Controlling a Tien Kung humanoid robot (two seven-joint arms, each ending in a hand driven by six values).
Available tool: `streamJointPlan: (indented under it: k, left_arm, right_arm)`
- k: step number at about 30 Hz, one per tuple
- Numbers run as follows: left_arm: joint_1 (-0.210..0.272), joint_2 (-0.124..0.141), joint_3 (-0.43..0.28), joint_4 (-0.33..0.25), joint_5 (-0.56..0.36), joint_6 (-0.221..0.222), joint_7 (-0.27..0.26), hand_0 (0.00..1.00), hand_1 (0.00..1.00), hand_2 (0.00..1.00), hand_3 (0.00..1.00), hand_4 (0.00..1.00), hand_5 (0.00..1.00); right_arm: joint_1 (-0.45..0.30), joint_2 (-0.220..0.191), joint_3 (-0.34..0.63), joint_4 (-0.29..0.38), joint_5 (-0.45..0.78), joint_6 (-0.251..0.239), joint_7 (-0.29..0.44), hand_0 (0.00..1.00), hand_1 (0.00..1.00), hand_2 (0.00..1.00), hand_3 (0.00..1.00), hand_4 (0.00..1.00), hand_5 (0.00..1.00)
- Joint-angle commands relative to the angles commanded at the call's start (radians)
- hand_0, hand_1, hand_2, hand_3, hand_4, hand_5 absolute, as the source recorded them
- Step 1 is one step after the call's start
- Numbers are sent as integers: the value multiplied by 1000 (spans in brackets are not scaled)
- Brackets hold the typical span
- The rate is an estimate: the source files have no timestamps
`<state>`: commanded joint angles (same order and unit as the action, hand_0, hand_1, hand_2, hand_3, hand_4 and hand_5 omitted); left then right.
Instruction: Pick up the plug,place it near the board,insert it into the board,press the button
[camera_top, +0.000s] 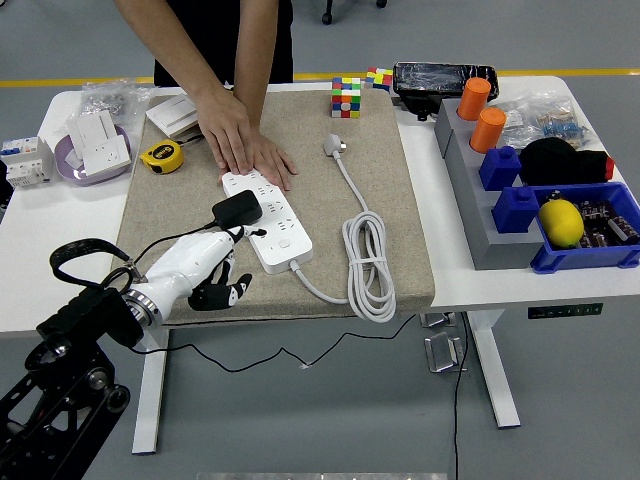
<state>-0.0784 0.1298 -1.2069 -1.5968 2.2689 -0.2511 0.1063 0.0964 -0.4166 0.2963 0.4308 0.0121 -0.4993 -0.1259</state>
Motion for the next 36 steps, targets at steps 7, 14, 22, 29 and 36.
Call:
streamJointPlan:
  k: [7, 14, 22, 29, 36]
  left_arm:
    - [-84, -26, 35, 167, 0, 14, -12, 181, 35, 148, 920, 592, 2]
    - [-142, -41, 39, 258, 0, 22, -17, 181, 35, 147, 915, 614, 2]
    - [-166, -55, 48, 282, 0, 27, -19, 183, 36, 148, 910, 615, 2]
    - [-170, -63, 63, 290, 0, 30, -20, 181, 35, 147, 910, 622, 2]
    - [-176, -63, 69, 303, 0, 31, -21, 183, 37, 148, 909, 624, 2]
  right_arm:
    - [0, 0, -5, -1, 3, 0, -1, 835, 825, 803, 833, 998, 998]
    - [2, -1, -9, -1, 5, -1, 0, 835, 824, 803, 833, 998, 998]
    - [2, -2, -15, -1, 7, -1, 0, 835, 824, 803, 832, 998, 998]
    - [1, -2, -19, -1, 7, -2, 0, 834, 824, 803, 832, 998, 998]
    - [2, -3, -20, -1, 7, -2, -1, 835, 824, 803, 832, 998, 998]
